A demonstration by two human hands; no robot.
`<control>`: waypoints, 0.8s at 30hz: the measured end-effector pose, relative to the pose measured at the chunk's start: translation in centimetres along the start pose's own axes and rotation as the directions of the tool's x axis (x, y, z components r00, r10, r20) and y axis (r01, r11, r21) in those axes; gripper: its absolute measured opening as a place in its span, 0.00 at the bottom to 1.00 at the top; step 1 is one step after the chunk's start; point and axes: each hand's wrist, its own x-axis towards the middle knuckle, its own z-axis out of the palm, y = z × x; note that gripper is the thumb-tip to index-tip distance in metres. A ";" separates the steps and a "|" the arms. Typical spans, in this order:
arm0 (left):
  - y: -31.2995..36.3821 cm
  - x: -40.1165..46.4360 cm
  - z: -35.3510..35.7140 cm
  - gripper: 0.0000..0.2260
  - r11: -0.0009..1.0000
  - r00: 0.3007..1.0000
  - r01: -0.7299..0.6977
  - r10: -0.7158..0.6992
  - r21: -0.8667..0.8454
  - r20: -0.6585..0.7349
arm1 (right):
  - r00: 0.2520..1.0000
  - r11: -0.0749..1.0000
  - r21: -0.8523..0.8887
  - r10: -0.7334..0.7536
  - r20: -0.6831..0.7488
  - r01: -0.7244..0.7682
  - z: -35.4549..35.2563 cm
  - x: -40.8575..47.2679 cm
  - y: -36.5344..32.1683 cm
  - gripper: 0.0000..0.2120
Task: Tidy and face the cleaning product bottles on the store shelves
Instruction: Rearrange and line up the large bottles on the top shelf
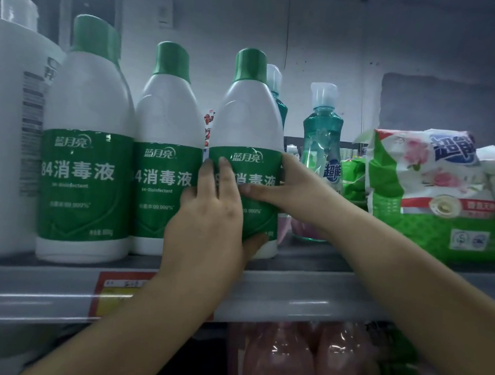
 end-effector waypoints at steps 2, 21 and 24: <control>0.1 0.0 0.0 0.49 1.000 1.000 -0.004 0.004 0.004 -0.008 | 0.997 0.999 -0.047 0.015 -0.074 -0.019 -0.3 0.0 0.1 0.14; 0.2 0.3 0.6 0.45 0.998 0.999 -0.022 0.024 -0.061 0.030 | 0.985 1.000 0.009 0.022 -0.173 -0.021 0.5 0.7 1.7 0.26; 0.1 0.4 0.6 0.45 0.992 0.997 -0.048 0.054 -0.113 0.050 | 0.967 0.998 -0.051 0.008 -0.255 -0.022 0.4 0.4 1.6 0.25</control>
